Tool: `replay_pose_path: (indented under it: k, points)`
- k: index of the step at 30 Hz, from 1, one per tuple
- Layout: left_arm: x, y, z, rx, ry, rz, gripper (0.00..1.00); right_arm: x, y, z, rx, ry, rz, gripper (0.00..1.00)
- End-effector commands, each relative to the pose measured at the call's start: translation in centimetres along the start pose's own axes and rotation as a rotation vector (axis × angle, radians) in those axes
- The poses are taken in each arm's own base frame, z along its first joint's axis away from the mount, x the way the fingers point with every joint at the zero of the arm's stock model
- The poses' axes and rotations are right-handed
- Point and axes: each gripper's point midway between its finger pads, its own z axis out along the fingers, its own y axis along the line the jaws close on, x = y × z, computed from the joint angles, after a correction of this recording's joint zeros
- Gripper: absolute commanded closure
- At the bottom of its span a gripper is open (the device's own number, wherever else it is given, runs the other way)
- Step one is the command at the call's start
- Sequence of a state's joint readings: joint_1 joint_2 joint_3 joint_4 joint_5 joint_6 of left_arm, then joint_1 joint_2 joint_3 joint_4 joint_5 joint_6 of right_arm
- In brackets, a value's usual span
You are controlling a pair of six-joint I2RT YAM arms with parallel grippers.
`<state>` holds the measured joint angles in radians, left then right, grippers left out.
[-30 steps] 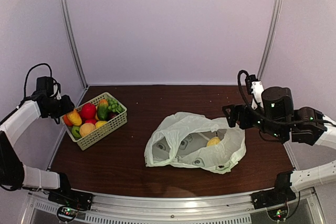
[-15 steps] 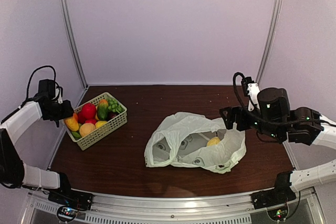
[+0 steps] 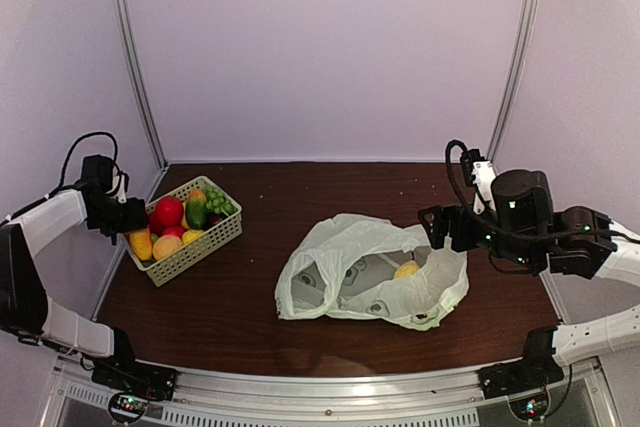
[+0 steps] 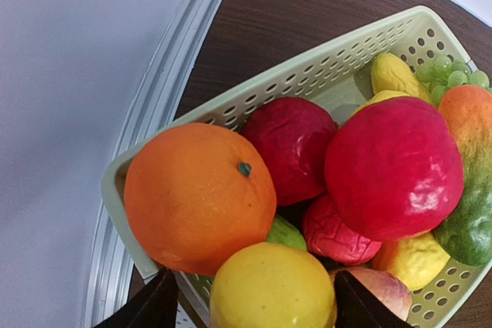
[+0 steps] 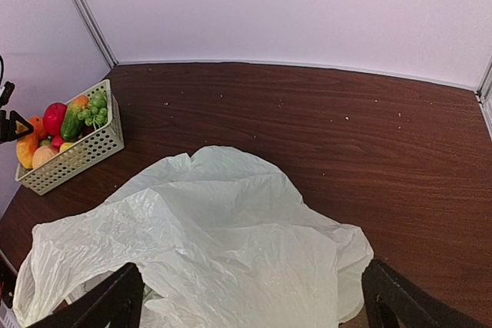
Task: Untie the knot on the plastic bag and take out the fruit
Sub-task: Place the fake fruit in the bin, then adjust the bag opening for the takeout bag.
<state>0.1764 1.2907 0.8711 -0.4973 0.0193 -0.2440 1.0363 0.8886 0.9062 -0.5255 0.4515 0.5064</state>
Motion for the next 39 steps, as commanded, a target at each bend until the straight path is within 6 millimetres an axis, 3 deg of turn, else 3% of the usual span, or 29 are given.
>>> replay_pose_path:
  k: [1,12,16,20,25,30,36,39]
  points:
    - [-1.1,-0.3,-0.2,0.018,-0.029,0.004,0.27,0.2,-0.2,0.0,0.002,-0.001,0.020,0.01]
    - [-1.5,0.1,-1.2,0.001,-0.070,-0.018,0.06,0.1,-0.2,0.0,0.001,0.000,0.020,0.01]
    - [-2.1,0.9,-2.5,-0.045,-0.124,-0.028,0.03,0.0,-0.1,-0.1,-0.003,-0.004,0.022,0.01]
    - [-2.9,0.4,-5.1,-0.052,-0.198,-0.019,0.03,-0.4,0.0,-0.5,-0.012,-0.002,0.015,0.01]
    - [-3.6,-4.2,-8.7,0.053,-0.255,0.022,0.03,-0.7,0.9,-1.0,-0.063,0.028,-0.024,0.01]
    - [-2.4,-12.5,-11.6,0.243,-0.246,0.127,0.04,0.3,1.5,-1.5,-0.109,0.092,-0.052,0.02]
    - [2.3,-23.9,-15.5,0.576,-0.204,0.322,0.04,2.6,0.8,-2.4,-0.115,0.190,-0.061,0.01]
    - [6.1,-29.5,-18.4,0.806,-0.159,0.426,0.04,3.3,0.0,-3.0,-0.098,0.219,-0.056,0.01]
